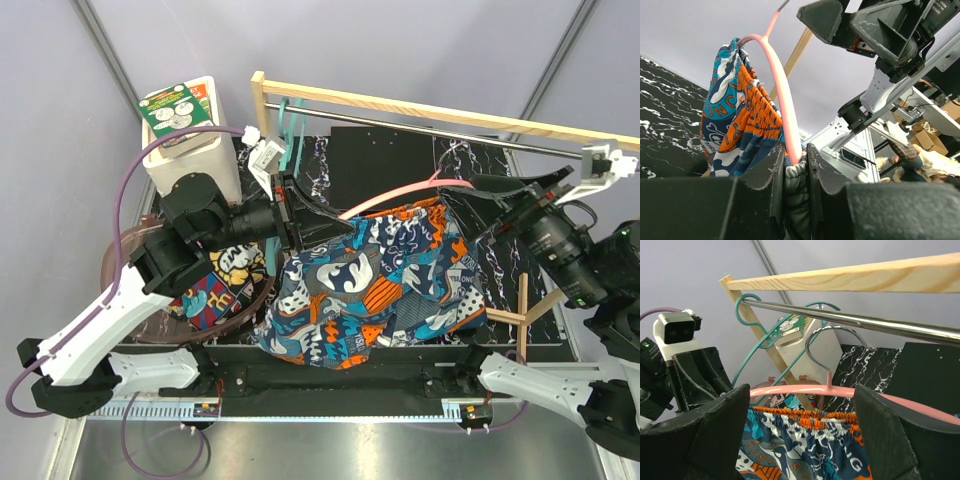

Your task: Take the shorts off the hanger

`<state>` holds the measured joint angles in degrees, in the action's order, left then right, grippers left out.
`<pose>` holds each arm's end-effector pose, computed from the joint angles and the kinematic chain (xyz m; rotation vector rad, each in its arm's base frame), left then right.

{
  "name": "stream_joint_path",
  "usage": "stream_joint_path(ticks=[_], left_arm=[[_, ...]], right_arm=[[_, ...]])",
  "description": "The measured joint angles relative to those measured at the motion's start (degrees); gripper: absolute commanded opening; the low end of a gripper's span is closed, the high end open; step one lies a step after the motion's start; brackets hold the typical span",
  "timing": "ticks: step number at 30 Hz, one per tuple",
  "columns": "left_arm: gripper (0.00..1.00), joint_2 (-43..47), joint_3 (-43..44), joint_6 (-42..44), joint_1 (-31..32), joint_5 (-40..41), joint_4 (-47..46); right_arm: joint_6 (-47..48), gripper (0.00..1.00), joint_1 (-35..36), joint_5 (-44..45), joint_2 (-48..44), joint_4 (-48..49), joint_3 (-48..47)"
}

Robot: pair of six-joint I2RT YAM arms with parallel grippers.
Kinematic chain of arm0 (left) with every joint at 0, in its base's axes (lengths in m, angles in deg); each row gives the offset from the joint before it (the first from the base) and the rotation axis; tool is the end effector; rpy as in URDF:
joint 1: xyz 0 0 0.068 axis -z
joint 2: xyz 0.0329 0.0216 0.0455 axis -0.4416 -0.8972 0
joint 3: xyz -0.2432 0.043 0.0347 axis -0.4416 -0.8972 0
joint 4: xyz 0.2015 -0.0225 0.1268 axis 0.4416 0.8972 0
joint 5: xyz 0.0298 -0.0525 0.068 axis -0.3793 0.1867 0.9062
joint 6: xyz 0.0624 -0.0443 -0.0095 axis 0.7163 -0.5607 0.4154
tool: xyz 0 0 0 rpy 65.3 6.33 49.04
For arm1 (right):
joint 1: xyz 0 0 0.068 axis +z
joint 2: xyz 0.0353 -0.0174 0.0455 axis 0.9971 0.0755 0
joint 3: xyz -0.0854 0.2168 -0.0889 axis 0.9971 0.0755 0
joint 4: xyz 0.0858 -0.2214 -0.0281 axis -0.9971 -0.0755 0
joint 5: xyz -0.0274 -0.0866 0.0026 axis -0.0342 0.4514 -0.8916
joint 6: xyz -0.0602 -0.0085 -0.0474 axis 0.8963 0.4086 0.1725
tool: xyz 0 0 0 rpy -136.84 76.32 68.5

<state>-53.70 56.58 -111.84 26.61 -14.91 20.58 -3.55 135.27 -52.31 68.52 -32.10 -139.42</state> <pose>0.1126 -0.1954 0.4783 0.6755 1.5145 -1.5177 0.0721 0.0581 0.5219 -0.1433 1.4126 0.8208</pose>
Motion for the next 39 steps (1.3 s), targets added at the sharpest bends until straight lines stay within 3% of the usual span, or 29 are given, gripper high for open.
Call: stream_joint_path(ticks=[15, 22, 26, 29, 30, 34, 39], left_arm=[[0.00, -1.8, 0.0, -6.9, -0.2, -5.1, -7.9], [0.00, -5.6, 1.4, -10.3, -0.2, -10.0, -12.3], [0.00, -7.1, 2.6, -11.3, -0.3, -11.6, -12.9], [0.00, -7.4, 4.1, -11.5, -0.3, -11.6, -12.0], [0.03, -7.4, 4.6, -11.5, -0.3, -11.4, -11.2], [0.46, -7.6, 6.7, -8.5, -0.2, -10.4, -6.4], [0.55, -6.8, 11.2, -2.0, -0.1, -7.6, -2.0]], right_arm=[[1.2, 0.59, 0.0, 1.4, 4.5, 1.6, -0.3], [2.2, 0.33, 0.0, 3.5, 2.4, 2.5, 0.9], [3.0, 0.03, -0.2, 5.7, 1.7, 2.5, 1.3], [4.6, 0.00, -0.2, 6.2, 1.5, 2.4, 1.3], [5.0, 0.00, -0.2, 6.2, 1.5, 2.5, 1.3], [5.6, 0.00, -0.2, 6.3, 1.6, 2.1, 1.3], [5.2, 0.00, -0.1, 7.5, 1.8, 0.8, 1.3]])
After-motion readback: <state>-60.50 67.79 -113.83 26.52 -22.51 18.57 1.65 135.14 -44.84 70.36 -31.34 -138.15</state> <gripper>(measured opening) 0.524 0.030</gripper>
